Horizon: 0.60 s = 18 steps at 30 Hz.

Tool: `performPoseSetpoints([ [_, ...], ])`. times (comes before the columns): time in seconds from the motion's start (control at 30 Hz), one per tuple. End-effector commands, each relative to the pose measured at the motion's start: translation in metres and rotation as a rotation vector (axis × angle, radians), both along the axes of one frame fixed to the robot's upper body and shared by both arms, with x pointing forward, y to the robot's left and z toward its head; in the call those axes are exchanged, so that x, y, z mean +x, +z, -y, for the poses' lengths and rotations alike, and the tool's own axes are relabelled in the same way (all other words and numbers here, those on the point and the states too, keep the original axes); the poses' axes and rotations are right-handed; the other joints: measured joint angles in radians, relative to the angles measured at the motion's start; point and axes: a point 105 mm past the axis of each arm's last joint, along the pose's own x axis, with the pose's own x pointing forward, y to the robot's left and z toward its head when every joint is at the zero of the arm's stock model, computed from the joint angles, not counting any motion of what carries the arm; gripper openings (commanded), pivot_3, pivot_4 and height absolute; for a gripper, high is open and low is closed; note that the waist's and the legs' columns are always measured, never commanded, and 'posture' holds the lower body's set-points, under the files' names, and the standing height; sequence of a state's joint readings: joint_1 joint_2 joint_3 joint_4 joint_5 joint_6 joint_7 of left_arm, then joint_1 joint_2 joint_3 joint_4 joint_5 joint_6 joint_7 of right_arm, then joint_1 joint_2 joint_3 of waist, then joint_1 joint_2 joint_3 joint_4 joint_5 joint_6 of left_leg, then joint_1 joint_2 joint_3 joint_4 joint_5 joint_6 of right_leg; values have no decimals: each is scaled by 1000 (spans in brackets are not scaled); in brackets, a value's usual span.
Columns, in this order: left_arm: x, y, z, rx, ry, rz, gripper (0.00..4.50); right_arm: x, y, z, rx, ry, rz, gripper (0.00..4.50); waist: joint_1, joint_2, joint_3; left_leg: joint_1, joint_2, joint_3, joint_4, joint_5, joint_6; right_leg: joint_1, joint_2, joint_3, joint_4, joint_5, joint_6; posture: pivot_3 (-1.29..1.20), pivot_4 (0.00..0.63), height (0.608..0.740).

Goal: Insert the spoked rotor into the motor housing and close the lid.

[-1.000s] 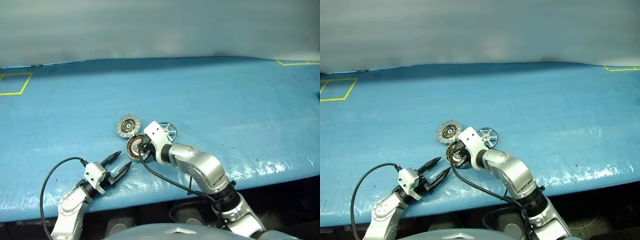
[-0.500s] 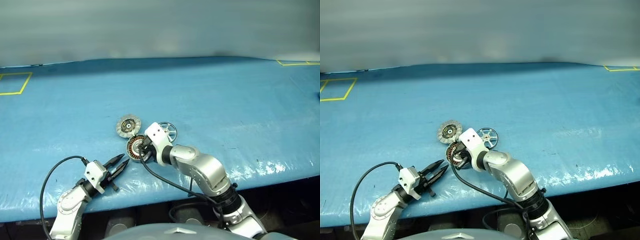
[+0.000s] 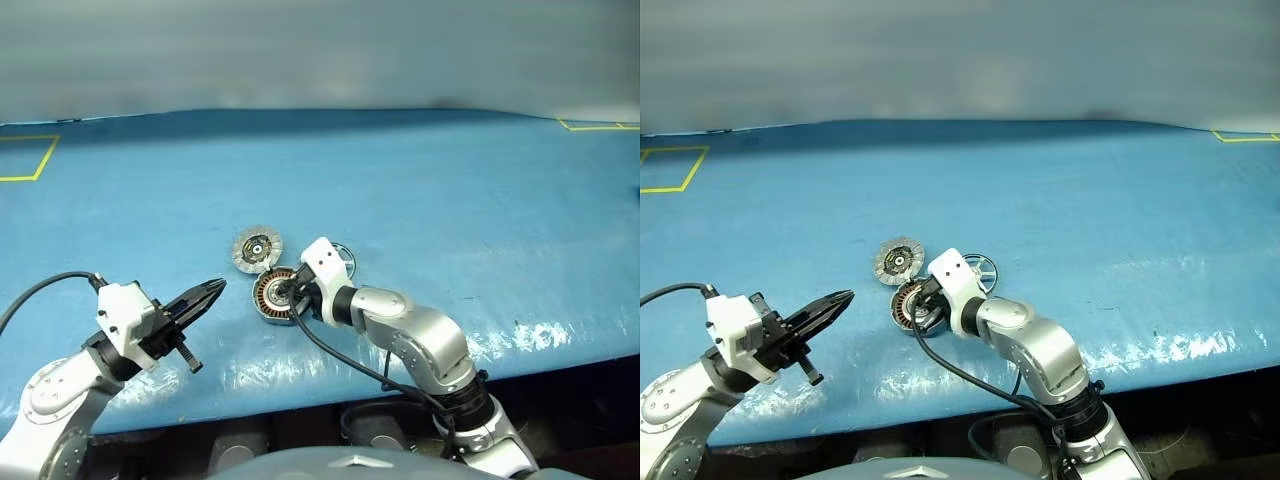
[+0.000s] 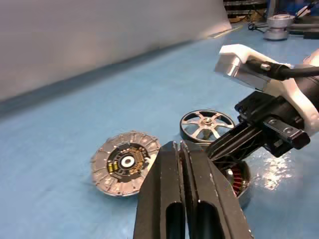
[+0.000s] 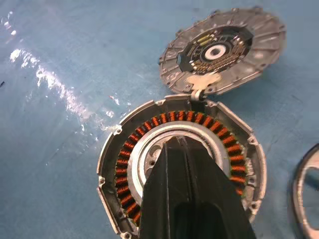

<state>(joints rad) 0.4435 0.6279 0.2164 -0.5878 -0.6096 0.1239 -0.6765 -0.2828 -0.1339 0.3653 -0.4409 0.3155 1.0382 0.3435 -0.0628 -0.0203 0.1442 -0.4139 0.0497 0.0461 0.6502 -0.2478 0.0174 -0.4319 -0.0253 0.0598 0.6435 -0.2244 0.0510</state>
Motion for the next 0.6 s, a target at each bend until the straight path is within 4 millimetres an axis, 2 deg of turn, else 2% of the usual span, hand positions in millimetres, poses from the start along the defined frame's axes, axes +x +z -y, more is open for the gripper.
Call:
performPoseSetpoints([
  [0.03, 1, 7, 3, -25, -13, 18, 8, 3, 24, 10, 78, -25, 64, 0, 1, -1, 1, 0, 0, 0, 0, 0, 0, 0, 0, 0, 0, 0, 0, 0, 150, 740],
  [0.13, 3, 0, 5, -33, -38, -9, 8, 10, 31, 22, 94, -75, 95, 0, 3, -2, 1, 0, -4, 0, 0, 0, 0, 0, 0, -1, 0, 0, 0, 0, 150, 740],
  [0.2, 7, -2, 6, -68, -31, 2, 8, 19, 32, 38, 87, -139, 124, 0, 3, -1, 2, 1, -4, 0, 0, 0, 0, 1, 1, -1, 0, 0, 0, 0, 150, 740],
  [0.3, 17, -6, 3, -115, 34, 43, 8, 31, 25, 66, 40, -233, 144, 0, 7, -2, 2, 1, -5, 0, 1, 0, 0, 2, 0, -1, 0, 0, 0, 0, 150, 740],
  [0.4, 18, -18, 5, -101, 46, 29, 8, 37, 16, 83, -6, -287, 141, 0, 8, -3, 2, 1, -6, 1, 2, 0, 0, 2, 0, 0, 0, 1, -1, 0, 150, 740],
  [0.5, 12, -30, 12, -71, 6, -10, 8, 39, 10, 93, -50, -329, 128, 0, 6, -3, 2, 1, -5, 2, 1, 0, 0, 2, 2, 0, 1, 2, -4, 0, 150, 740],
  [0.6, 8, -35, 15, -53, -19, -29, 8, 39, 6, 93, -98, -309, 112, 0, 6, -3, 2, 1, -4, 2, 1, 0, 0, 2, 3, 0, 1, 1, -3, 0, 150, 740],
])
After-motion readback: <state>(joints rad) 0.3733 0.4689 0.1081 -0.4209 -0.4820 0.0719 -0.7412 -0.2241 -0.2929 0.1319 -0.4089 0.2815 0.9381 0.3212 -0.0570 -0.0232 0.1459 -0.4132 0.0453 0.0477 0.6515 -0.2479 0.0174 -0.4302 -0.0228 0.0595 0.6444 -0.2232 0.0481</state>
